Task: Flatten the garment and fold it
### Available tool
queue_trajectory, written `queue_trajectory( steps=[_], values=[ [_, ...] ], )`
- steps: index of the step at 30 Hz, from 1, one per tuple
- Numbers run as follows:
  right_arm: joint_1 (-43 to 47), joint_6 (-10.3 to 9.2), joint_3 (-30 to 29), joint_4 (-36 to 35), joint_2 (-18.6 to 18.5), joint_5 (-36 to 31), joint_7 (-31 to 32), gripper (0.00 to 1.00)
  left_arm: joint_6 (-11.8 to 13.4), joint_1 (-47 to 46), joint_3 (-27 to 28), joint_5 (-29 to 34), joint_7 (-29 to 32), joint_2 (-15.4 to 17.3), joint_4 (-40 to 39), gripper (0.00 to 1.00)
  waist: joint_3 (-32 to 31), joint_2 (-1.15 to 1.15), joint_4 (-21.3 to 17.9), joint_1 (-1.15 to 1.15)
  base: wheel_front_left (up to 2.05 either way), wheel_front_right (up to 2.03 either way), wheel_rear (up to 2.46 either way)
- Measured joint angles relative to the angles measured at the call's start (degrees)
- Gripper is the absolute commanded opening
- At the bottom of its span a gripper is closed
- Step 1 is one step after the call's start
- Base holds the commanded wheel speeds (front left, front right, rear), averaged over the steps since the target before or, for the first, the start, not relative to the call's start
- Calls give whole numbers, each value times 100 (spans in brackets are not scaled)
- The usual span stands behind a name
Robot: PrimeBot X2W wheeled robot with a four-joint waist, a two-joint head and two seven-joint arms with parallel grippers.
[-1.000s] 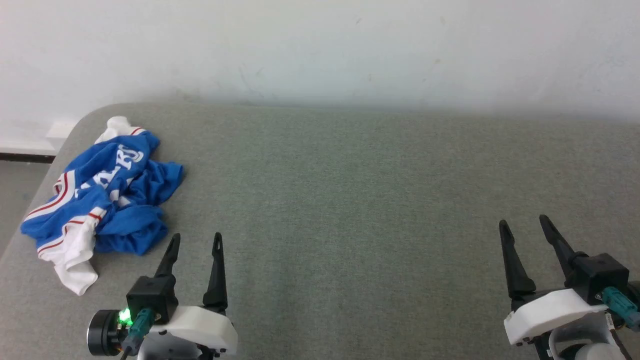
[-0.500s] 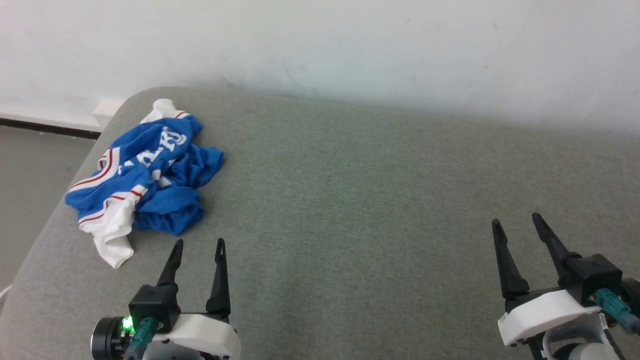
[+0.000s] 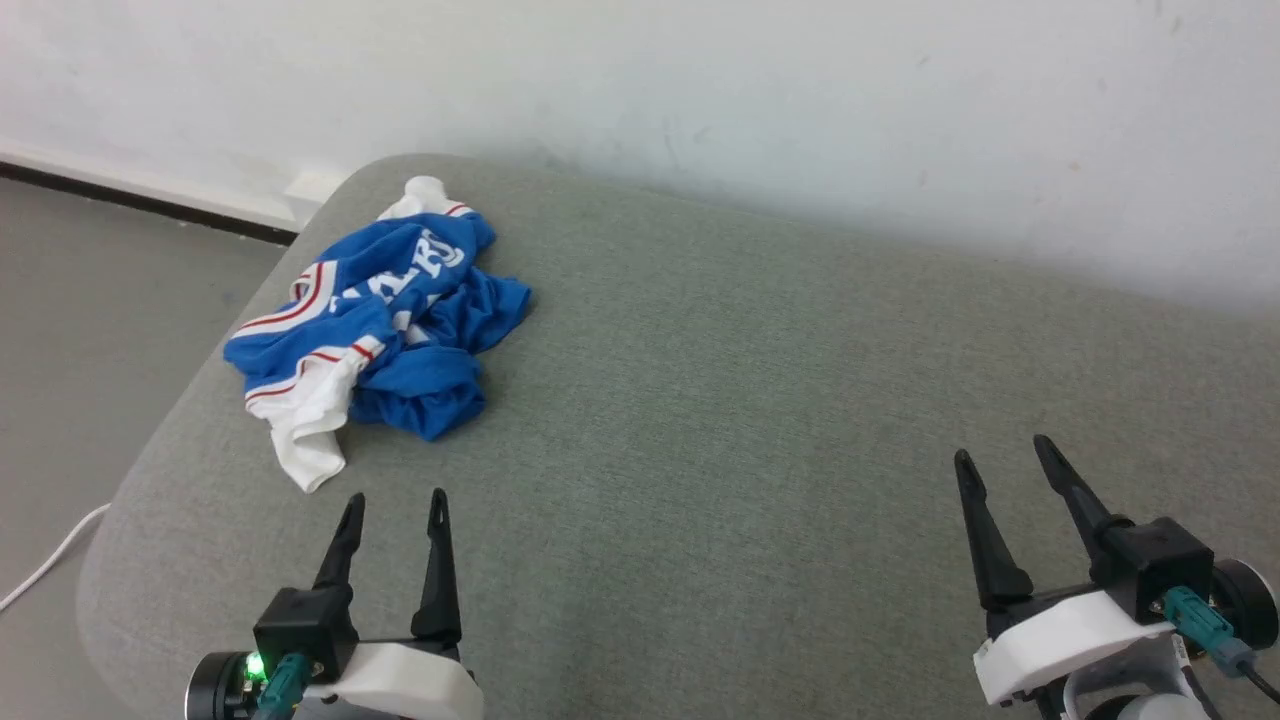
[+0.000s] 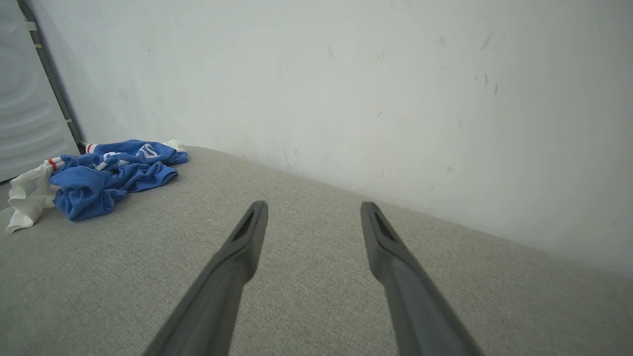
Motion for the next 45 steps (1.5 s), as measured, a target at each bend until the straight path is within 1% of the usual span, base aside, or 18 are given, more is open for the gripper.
queue_trajectory(
  steps=[8,16,29,42,45],
  values=[
    [0,0,60,0,1,0,0,100,114,21,-51,-131,-99,0,-5,100,27,0,312,0,0,0,0],
    [1,0,101,10,1,1,-51,100,169,118,-60,-182,-198,0,-5,100,25,0,559,1,0,0,0],
    [29,0,137,43,2,12,-175,100,189,163,-83,-291,-344,-1,4,100,-29,0,834,1,0,0,0],
    [59,0,137,49,3,27,-257,100,268,252,-160,-417,-503,-2,38,100,-47,0,1145,1,0,0,0],
    [80,0,137,49,4,27,-257,100,269,254,-164,-426,-504,-2,49,100,-63,0,1163,0,0,0,0]
  ],
)
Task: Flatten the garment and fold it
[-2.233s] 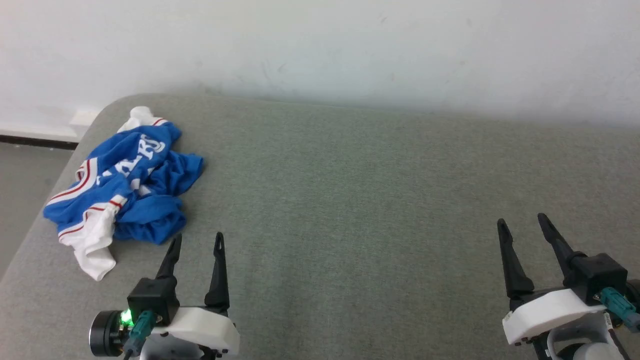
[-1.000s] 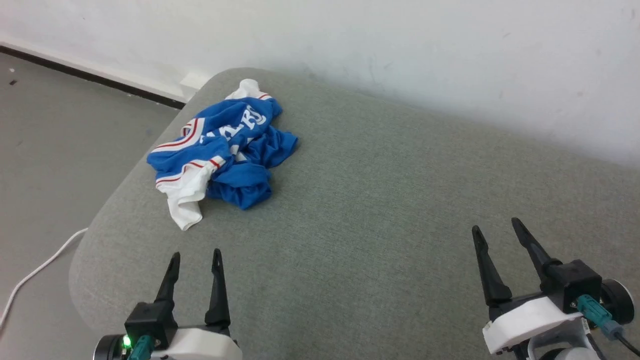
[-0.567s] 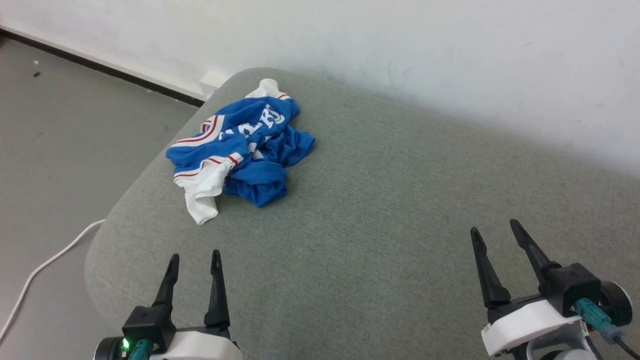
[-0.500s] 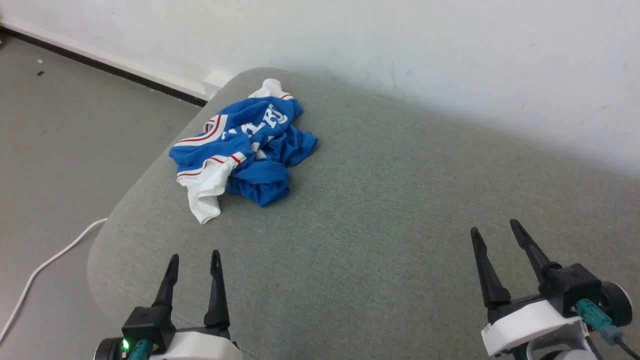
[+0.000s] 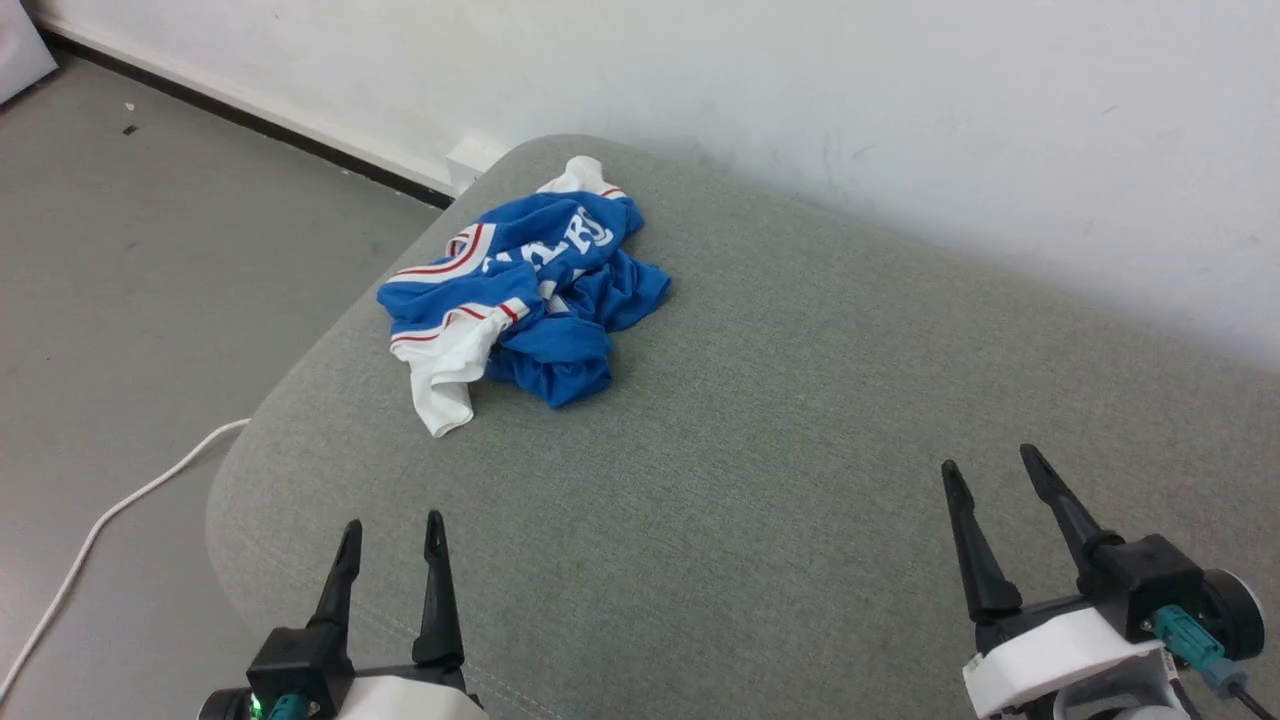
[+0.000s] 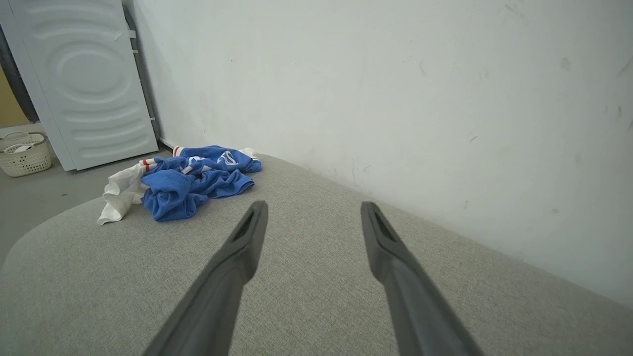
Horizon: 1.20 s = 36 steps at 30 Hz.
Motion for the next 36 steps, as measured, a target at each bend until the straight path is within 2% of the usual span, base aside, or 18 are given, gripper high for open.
queue_trajectory(
  steps=[9,12,15,21,25,30,36],
  values=[
    [34,0,20,1,0,32,1,100,0,3,18,-42,-4,0,0,100,-34,0,-50,0,0,0,0],
    [35,0,15,-23,1,33,8,100,24,-20,114,-569,-4,-2,-165,100,-11,0,-70,0,0,0,0],
    [35,0,-14,-142,3,9,60,100,-43,-210,123,-597,14,25,-245,100,69,0,-80,0,0,0,0],
    [5,0,-85,-533,4,-201,282,100,-201,-1827,40,-558,1134,416,-964,100,382,0,-89,1,0,0,0],
    [-169,0,-52,-865,-12,-385,487,100,-266,-3218,108,-522,1922,759,-889,100,704,0,-115,1,0,0,0],
    [-423,0,81,-1207,-220,-387,747,100,-667,-4532,96,-549,2697,1285,-80,100,1174,0,-219,2,0,0,0],
    [-595,0,69,-1603,-515,-349,977,100,-967,-5342,140,-803,3326,1583,1103,100,1744,0,-444,3,0,0,0]
  ],
)
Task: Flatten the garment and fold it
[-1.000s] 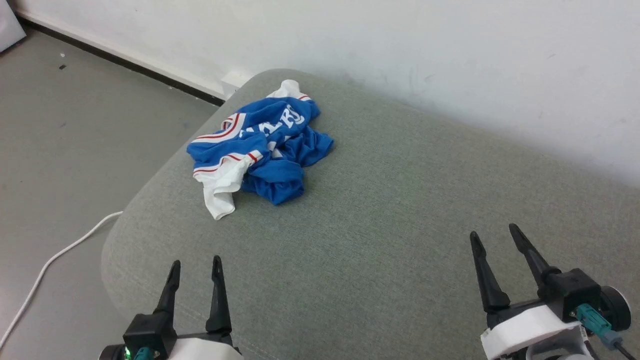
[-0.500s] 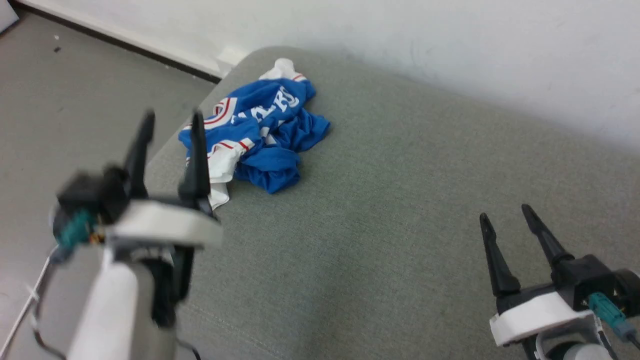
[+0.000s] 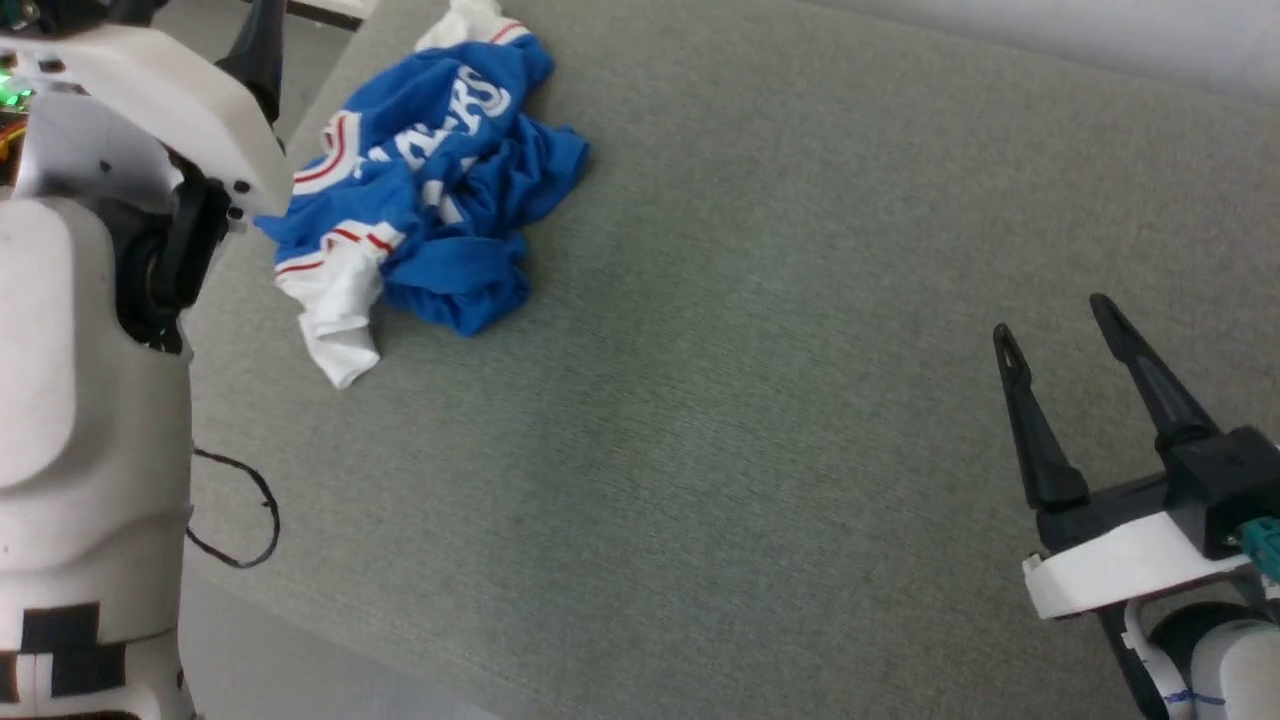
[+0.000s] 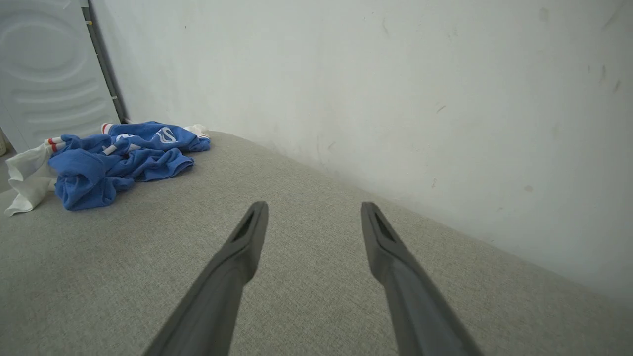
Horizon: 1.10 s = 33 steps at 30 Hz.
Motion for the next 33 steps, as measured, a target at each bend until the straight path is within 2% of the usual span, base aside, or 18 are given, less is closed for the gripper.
queue_trajectory(
  steps=[6,12,19,20,21,27,33],
  values=[
    [-107,0,16,-109,-137,88,91,100,-71,-122,5,-234,402,113,1004,100,420,0,-353,-1,0,0,0],
    [-322,0,0,-269,-172,125,145,100,-107,-111,79,-476,1036,277,1571,100,741,0,-757,-2,0,0,0],
    [-325,0,-118,-380,-259,172,196,100,162,1,83,-536,1969,400,1788,100,1189,0,-1076,-1,0,0,0],
    [-325,0,-122,-389,-261,177,194,100,194,44,88,-558,2031,408,1788,46,1246,0,-1113,-1,0,0,0],
    [-328,0,-125,-394,-265,186,192,100,231,74,94,-579,2068,405,1789,0,1301,0,-1148,-1,0,0,0],
    [-502,0,-121,-358,-268,227,185,100,358,88,172,-624,2148,466,1651,0,1508,0,-1319,-2,0,0,0],
    [-540,0,-48,-127,-200,272,57,100,360,90,180,-615,2005,555,1527,0,1357,0,-1343,-1,0,0,0]
  ],
)
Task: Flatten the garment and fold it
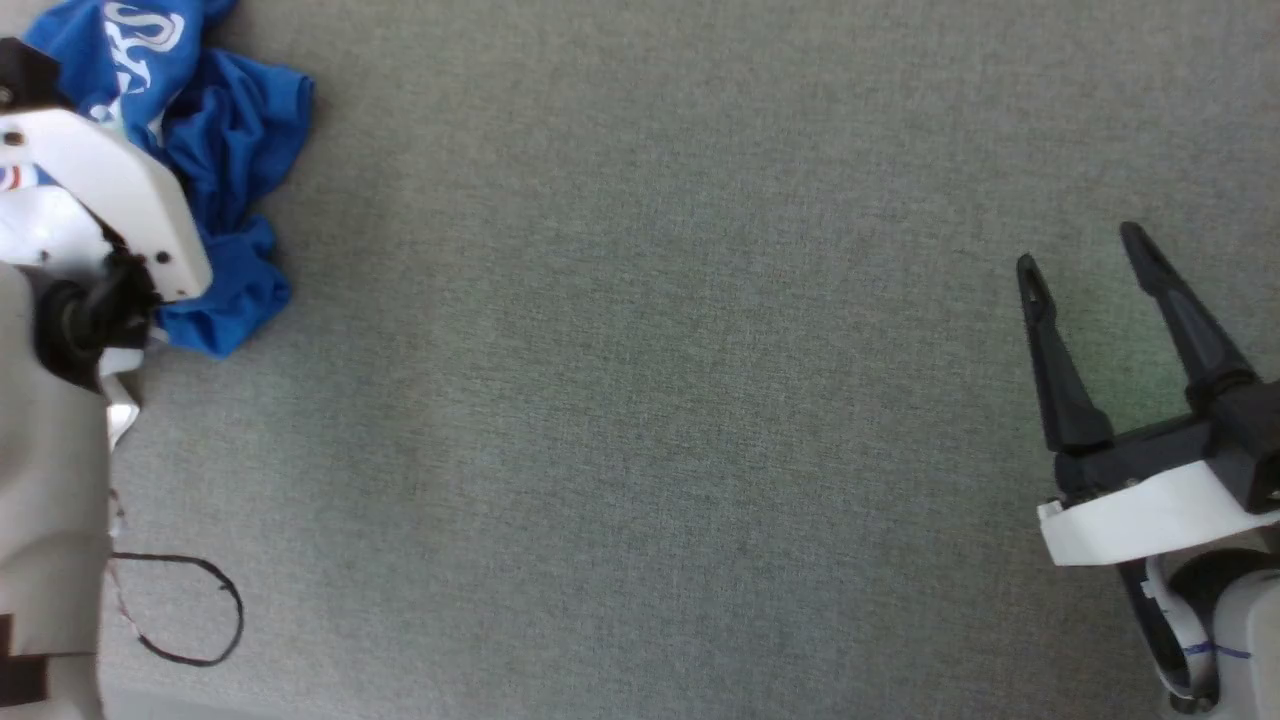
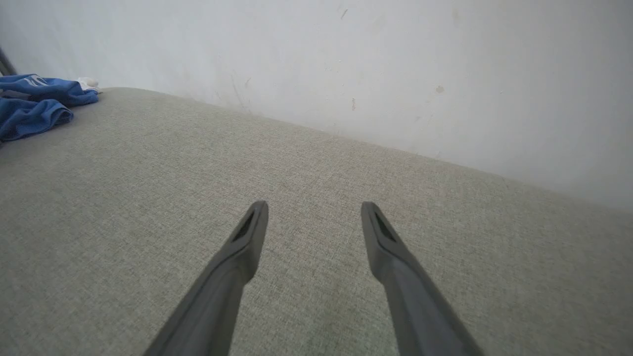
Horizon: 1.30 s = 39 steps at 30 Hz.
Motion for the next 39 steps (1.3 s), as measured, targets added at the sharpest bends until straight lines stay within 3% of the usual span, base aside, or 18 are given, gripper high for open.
queue_trajectory(
  steps=[10,19,29,39],
  values=[
    [19,0,68,655,424,27,-435,100,-207,-35,18,145,-326,615,-352,0,-733,0,-43,-1,0,0,0],
    [548,0,-163,1213,694,110,-740,100,-361,-450,-167,198,-308,689,-784,0,-1778,0,-204,-2,0,0,0],
    [958,0,-435,1258,716,365,-829,100,-491,-1281,-606,-257,109,-25,-1407,0,-2741,0,-510,-3,0,0,0],
    [944,0,-743,1181,715,369,-842,100,-522,-1427,-1334,-516,24,-1160,-1893,0,-2942,0,-1060,-1,0,0,0]
  ],
)
